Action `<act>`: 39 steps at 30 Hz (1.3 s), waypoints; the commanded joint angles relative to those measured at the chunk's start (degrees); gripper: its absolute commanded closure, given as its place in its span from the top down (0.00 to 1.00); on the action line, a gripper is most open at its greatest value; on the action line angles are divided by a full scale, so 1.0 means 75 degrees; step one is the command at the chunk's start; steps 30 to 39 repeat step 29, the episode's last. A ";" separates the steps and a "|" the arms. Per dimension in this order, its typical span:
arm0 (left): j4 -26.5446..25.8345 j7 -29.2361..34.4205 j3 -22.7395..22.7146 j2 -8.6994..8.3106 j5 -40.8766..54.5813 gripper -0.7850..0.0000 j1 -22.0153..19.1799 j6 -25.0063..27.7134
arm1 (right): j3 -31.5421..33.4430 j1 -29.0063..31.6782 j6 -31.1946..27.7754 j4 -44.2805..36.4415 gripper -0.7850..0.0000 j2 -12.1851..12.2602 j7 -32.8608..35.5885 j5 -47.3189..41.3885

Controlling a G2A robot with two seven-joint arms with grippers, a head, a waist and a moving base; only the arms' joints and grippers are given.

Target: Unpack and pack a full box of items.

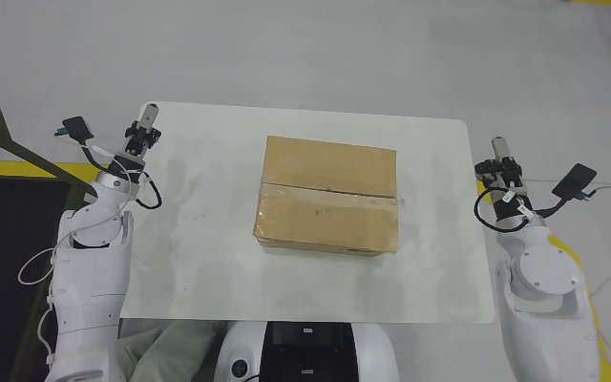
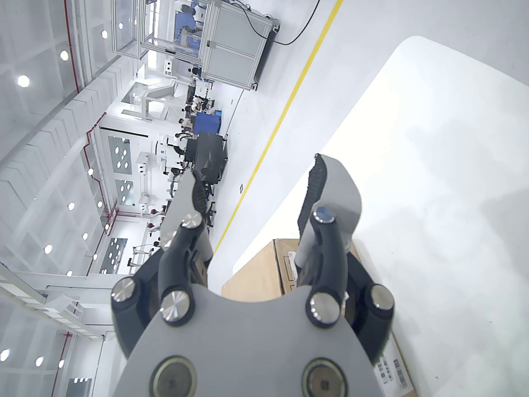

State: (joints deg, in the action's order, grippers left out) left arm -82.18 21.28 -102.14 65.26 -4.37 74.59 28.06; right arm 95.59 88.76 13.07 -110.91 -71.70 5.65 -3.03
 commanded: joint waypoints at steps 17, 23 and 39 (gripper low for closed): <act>0.0000 0.0000 0.0000 0.0000 0.0000 1.00 0.0000 0.0000 | 0.0000 0.0000 0.0002 -0.0001 0.78 0.0000 0.0002 -0.0001; 0.0000 0.0000 0.0000 0.0000 0.0000 1.00 0.0000 0.0000 | 0.0000 0.0000 0.0002 -0.0001 0.78 0.0000 0.0002 -0.0001; 0.0000 0.0000 0.0000 0.0000 0.0000 1.00 0.0000 0.0000 | 0.0000 0.0000 0.0002 -0.0001 0.78 0.0000 0.0002 -0.0001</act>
